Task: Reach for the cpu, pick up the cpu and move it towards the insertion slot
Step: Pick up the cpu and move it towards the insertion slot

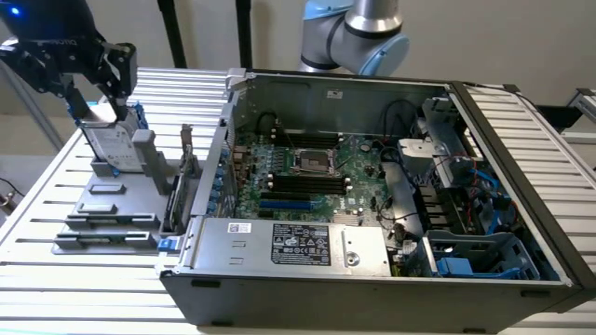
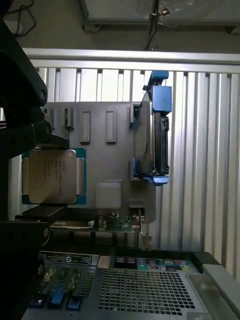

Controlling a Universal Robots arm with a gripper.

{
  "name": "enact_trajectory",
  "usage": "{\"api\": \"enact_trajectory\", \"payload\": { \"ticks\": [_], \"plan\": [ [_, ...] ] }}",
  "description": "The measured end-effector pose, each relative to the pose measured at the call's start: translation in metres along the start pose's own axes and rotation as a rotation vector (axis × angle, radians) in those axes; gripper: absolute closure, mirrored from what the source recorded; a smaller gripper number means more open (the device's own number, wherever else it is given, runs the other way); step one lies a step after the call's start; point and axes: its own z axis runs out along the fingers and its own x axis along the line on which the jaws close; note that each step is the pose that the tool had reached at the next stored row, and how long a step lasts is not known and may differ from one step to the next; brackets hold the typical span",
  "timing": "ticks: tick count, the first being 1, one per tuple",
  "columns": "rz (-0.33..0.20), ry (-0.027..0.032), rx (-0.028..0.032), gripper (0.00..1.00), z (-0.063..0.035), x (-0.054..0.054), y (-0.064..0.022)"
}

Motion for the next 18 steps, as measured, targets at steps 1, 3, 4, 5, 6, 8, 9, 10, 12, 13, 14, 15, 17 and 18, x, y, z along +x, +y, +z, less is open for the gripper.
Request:
{"api": "enact_trajectory", "payload": {
  "ticks": [1, 3, 4, 5, 6, 8, 9, 10, 12, 13, 14, 15, 17, 18],
  "plan": [
    [0.000, 0.0002, -0.0012, 0.45, -0.0031, -0.004, 0.0001],
    [0.000, 0.0015, -0.0025, 0.45, -0.0089, -0.013, 0.0002],
    [0.000, 0.0018, -0.0031, 0.45, -0.0110, -0.018, 0.0002],
    [0.000, 0.0024, -0.0036, 0.45, -0.0129, -0.022, 0.0002],
    [0.000, 0.0027, -0.0043, 0.45, -0.0144, -0.027, 0.0001],
    [0.000, 0.0032, -0.0055, 0.45, -0.0166, -0.036, 0.0001],
    [0.000, 0.0034, -0.0061, 0.45, -0.0176, -0.041, 0.0000],
    [0.000, 0.0036, -0.0068, 0.45, -0.0185, -0.045, 0.0000],
    [0.000, 0.0039, -0.0085, 0.45, -0.0202, -0.054, -0.0002],
    [0.000, 0.0040, -0.0093, 0.45, -0.0208, -0.059, -0.0003],
    [0.000, 0.0041, -0.0102, 0.45, -0.0214, -0.063, -0.0004],
    [0.000, 0.0042, -0.0112, 0.45, -0.0220, -0.068, -0.0005],
    [0.000, 0.0045, -0.0127, 0.45, -0.0230, -0.077, -0.0007],
    [0.000, 0.0045, -0.0135, 0.45, -0.0233, -0.082, -0.0008]
  ]
}}
